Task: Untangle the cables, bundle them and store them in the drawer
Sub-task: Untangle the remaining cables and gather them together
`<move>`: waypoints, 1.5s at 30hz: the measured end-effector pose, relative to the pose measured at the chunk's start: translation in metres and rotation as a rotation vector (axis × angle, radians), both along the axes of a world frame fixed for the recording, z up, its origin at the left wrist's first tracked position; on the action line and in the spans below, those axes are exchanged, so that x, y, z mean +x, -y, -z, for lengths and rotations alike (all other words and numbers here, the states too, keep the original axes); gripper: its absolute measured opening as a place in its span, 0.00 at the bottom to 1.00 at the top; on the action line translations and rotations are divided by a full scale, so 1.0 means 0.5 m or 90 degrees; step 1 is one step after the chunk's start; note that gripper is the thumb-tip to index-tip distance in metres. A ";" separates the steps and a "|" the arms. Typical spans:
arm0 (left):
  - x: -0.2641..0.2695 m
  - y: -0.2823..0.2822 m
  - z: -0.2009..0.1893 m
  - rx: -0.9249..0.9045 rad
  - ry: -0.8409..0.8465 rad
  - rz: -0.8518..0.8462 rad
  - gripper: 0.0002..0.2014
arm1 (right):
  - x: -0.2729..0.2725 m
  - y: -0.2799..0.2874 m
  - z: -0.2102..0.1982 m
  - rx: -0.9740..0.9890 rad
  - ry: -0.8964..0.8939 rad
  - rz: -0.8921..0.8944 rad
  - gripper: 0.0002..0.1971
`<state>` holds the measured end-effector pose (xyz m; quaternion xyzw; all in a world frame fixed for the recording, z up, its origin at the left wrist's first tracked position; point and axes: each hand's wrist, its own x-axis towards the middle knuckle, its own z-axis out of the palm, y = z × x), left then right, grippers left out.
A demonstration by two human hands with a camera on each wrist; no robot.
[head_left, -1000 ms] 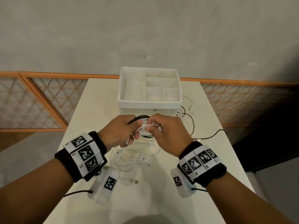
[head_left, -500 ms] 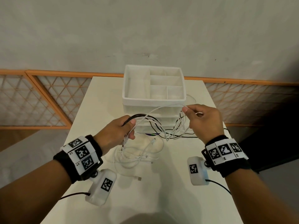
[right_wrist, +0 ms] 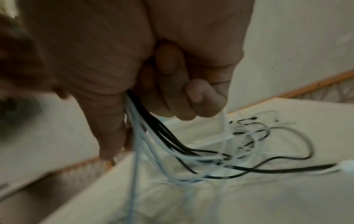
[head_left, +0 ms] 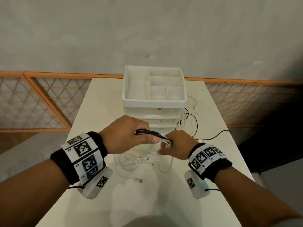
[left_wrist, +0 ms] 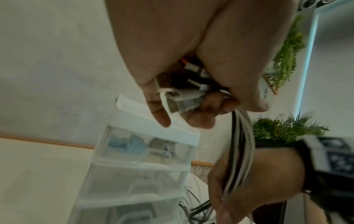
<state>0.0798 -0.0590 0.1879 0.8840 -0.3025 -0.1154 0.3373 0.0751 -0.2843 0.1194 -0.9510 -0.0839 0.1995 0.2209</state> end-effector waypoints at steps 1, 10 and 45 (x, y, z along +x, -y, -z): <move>-0.001 -0.006 -0.006 0.007 -0.005 0.004 0.27 | 0.013 0.024 0.017 -0.065 -0.017 0.024 0.15; -0.003 -0.055 0.088 0.295 -0.005 -0.091 0.23 | 0.045 0.105 0.063 -0.098 0.057 0.214 0.40; -0.009 -0.046 0.104 0.061 -0.322 -0.111 0.14 | 0.012 -0.037 0.014 0.033 0.058 0.147 0.12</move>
